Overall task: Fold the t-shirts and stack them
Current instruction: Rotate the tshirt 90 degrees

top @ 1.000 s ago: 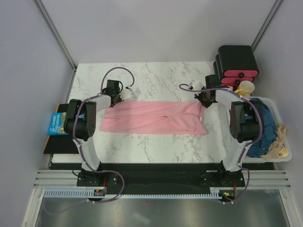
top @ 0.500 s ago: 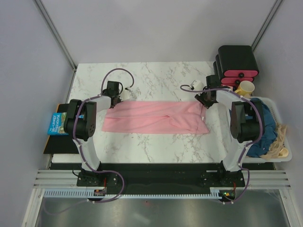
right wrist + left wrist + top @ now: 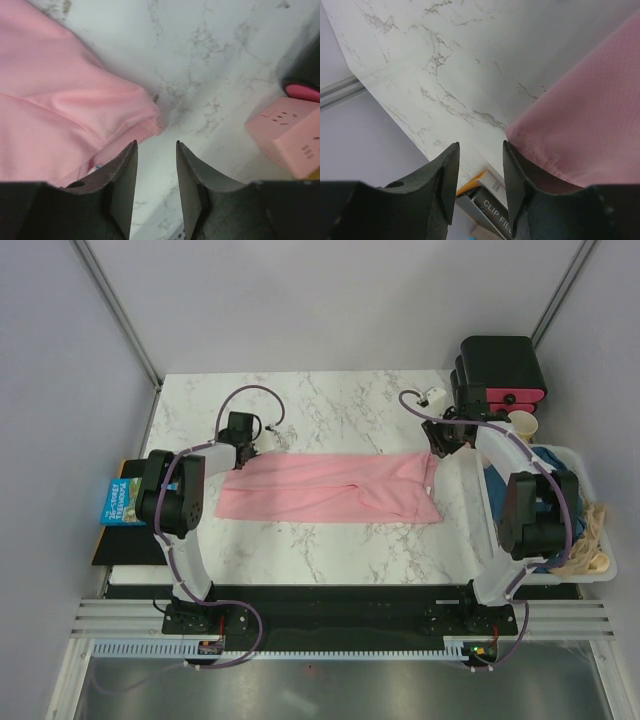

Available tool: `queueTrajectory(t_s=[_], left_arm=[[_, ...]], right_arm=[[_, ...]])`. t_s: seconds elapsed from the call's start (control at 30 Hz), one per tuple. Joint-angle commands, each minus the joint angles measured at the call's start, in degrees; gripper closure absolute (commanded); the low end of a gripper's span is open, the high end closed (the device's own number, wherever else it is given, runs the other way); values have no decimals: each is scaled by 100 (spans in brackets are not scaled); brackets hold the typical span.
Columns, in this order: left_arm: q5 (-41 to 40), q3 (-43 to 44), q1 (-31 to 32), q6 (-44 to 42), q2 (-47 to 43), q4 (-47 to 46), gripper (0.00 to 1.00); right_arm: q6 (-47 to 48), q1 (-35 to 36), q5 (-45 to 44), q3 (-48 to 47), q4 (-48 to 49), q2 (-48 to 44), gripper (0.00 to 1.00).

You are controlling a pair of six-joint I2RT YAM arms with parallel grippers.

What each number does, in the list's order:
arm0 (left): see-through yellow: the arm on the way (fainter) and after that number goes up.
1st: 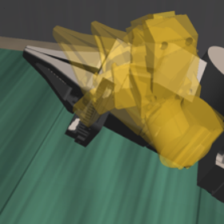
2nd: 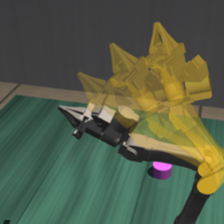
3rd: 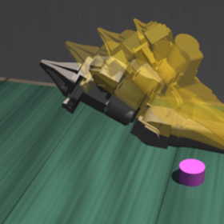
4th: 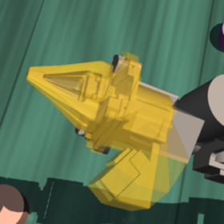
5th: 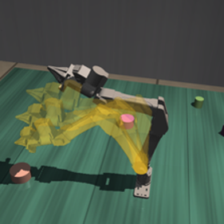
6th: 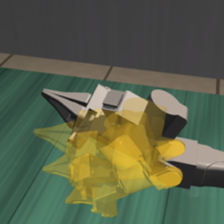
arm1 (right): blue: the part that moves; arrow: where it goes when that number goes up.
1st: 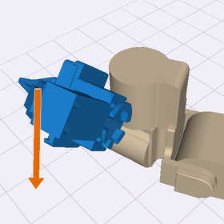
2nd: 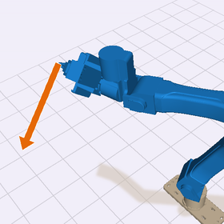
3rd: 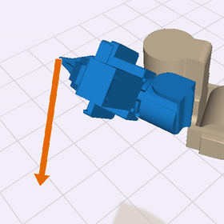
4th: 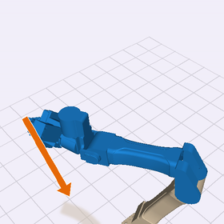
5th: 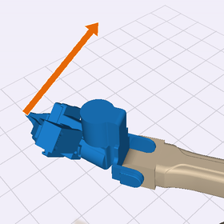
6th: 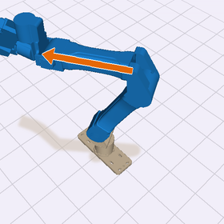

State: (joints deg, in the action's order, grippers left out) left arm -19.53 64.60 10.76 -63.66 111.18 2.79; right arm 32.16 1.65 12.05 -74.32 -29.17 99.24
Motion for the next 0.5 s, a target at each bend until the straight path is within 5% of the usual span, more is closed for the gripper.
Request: queueTrajectory(t_s=[0.0, 0.47], left_arm=[[-86, -17, 57, 11, -228, -191, 53], [-77, -167, 110, -24, -456, -191, 53]], right_arm=[[-614, -7, 1306, 49, -475, 165, 58], [-966, -411, 1871, -38, -151, 737, 70]])
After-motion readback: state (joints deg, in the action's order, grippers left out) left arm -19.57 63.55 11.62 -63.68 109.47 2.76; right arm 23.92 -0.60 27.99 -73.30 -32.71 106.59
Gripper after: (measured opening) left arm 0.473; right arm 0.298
